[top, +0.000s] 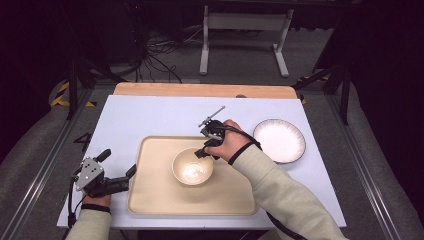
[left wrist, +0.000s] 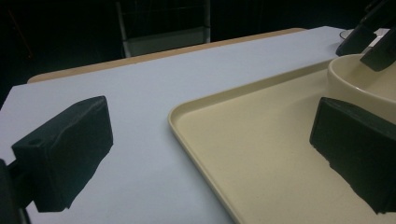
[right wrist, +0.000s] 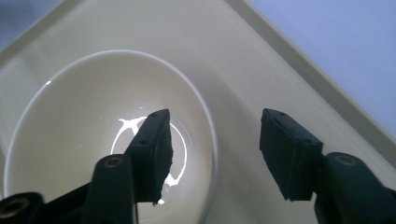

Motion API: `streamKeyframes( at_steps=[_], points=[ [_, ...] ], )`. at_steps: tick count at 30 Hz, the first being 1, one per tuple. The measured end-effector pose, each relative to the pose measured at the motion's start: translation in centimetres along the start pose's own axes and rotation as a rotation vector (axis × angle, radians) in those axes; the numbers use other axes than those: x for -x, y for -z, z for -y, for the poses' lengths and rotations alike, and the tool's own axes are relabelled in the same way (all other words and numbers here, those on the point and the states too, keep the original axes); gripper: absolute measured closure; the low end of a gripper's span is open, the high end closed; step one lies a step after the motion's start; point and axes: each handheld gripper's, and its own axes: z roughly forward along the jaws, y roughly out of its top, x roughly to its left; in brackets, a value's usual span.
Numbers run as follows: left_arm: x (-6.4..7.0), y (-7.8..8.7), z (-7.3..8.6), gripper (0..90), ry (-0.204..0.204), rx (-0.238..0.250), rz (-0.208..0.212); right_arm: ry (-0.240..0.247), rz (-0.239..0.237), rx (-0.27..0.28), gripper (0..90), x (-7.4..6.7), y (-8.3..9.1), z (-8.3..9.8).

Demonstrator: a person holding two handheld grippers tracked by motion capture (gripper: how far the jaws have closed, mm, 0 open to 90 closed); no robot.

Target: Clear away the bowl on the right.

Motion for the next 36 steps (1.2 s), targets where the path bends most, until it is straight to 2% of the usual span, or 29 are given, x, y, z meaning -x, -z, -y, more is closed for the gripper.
streamKeyframes(
  at_steps=[1, 3, 4, 6, 9, 12, 16, 17, 18, 19, 21, 27, 31, 33, 34, 36],
  points=[
    [0.0, 0.0, 0.0, 0.2, 0.0, 0.0, 0.0, 0.034, 0.004, 0.041, 38.2, -0.3, 0.3, 0.3],
    [0.0, 0.0, 0.0, 0.2, 0.0, 0.0, -0.002, 0.07, 0.02, 0.076, 36.4, -0.4, 0.7, 0.7],
    [0.0, 0.0, 0.0, 0.2, 0.0, 0.0, -0.002, 0.07, 0.02, 0.076, 36.4, -0.4, 0.7, 0.7],
    [0.0, 0.0, 0.0, 0.2, 0.0, -0.001, -0.002, 0.11, 0.038, 0.126, 32.7, -0.5, 1.2, 1.1],
    [0.0, 0.0, 0.0, 0.2, 0.001, 0.002, 0.0, 0.135, 0.052, 0.162, 29.9, -0.4, 1.7, 1.7],
    [0.0, 0.0, 0.0, 0.2, 0.001, 0.002, 0.001, 0.15, 0.052, 0.202, 27.9, -0.4, 2.3, 2.3],
    [0.0, 0.0, 0.0, 0.2, 0.004, 0.002, 0.001, 0.198, 0.035, 0.287, 24.2, -0.6, 3.2, 3.3],
    [0.0, 0.0, 0.0, 0.2, 0.004, 0.002, 0.001, 0.198, 0.035, 0.287, 24.2, -0.6, 3.2, 3.3],
    [0.0, 0.0, 0.0, 0.2, 0.001, 0.0, 0.001, 0.242, 0.034, 0.336, 23.7, -0.9, 3.7, 3.9],
    [0.0, 0.0, 0.0, 0.2, 0.001, 0.0, 0.001, 0.242, 0.034, 0.336, 23.7, -0.9, 3.7, 3.9],
    [0.0, 0.0, 0.0, 0.2, 0.001, -0.001, -0.001, 0.275, 0.032, 0.385, 23.3, -1.1, 4.1, 4.4],
    [0.1, -0.1, 0.0, 0.2, 0.0, 0.0, -0.002, 0.294, 0.004, 0.508, 22.0, -1.4, 5.0, 6.1],
    [0.1, -0.1, 0.0, 0.2, 0.0, 0.0, -0.002, 0.309, -0.033, 0.543, 19.6, -1.3, 5.1, 6.9],
    [0.1, -0.1, 0.0, 0.2, 0.0, 0.0, -0.002, 0.318, -0.031, 0.562, 19.6, -1.2, 5.0, 7.3],
    [0.1, 0.0, 0.0, 0.2, 0.0, 0.0, -0.001, 0.323, -0.028, 0.593, 19.5, -1.1, 5.1, 7.7],
    [0.1, 0.0, 0.0, 0.2, 0.001, 0.0, -0.001, 0.326, -0.026, 0.606, 19.6, -1.1, 5.1, 7.8]
  ],
)
